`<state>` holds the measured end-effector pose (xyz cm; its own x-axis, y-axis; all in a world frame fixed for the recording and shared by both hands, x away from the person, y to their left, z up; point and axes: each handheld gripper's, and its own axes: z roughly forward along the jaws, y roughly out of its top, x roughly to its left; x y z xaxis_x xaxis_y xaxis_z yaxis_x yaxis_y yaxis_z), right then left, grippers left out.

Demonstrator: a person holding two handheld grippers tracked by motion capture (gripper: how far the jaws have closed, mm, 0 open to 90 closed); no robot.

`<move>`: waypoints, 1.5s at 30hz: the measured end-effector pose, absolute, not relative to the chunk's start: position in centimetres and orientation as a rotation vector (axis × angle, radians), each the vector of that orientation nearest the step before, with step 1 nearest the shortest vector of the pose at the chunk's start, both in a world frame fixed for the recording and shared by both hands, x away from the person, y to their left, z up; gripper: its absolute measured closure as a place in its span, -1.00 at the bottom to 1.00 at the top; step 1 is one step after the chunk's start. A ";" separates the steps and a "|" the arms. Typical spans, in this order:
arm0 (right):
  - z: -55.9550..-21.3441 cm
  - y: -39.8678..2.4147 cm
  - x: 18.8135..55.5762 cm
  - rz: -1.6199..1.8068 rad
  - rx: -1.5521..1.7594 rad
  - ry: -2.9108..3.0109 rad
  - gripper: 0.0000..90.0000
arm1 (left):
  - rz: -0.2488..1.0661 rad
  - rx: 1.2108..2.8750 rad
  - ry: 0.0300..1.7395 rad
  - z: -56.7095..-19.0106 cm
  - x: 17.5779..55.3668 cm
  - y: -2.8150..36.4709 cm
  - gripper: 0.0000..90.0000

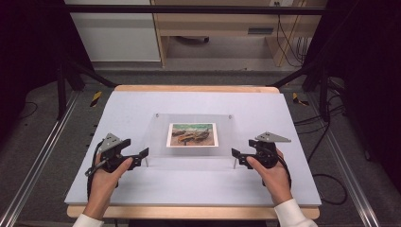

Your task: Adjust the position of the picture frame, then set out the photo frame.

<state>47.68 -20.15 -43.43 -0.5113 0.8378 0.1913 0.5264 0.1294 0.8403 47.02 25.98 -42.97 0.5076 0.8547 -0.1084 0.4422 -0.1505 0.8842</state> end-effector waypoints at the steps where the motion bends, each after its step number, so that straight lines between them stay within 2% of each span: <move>1: -43.3 -20.1 48.0 1.323 1.325 2.081 -0.58 | 0.529 1.782 1.094 -42.9 47.5 25.7 -0.68; 6: -42.9 -19.9 49.6 1.349 1.360 2.073 -0.52 | 0.497 1.811 1.096 -43.1 49.5 24.8 -0.61; 17: -44.1 -19.2 49.4 1.339 1.404 2.132 -0.41 | 0.450 1.829 1.141 -44.6 48.9 24.3 -0.61; 21: -44.5 -19.3 49.5 1.348 1.431 2.143 -0.34 | 0.412 1.802 1.165 -44.9 48.9 24.3 -0.50; 28: -45.0 -19.2 49.8 1.388 1.487 2.158 -0.28 | 0.325 1.770 1.194 -45.2 49.2 24.5 -0.44; 34: -45.1 -19.3 49.6 1.408 1.508 2.159 -0.29 | 0.245 1.737 1.227 -45.4 49.6 25.0 -0.36; 45: -45.5 -19.7 49.7 1.479 1.610 2.153 -0.32 | 0.149 1.695 1.270 -45.8 50.0 25.5 -0.35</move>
<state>49.66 -19.68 -45.54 -0.4476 0.7704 0.4539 0.7001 -0.0139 0.7140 50.03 25.52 -45.75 0.4468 0.7878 -0.4240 0.6683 0.0211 0.7436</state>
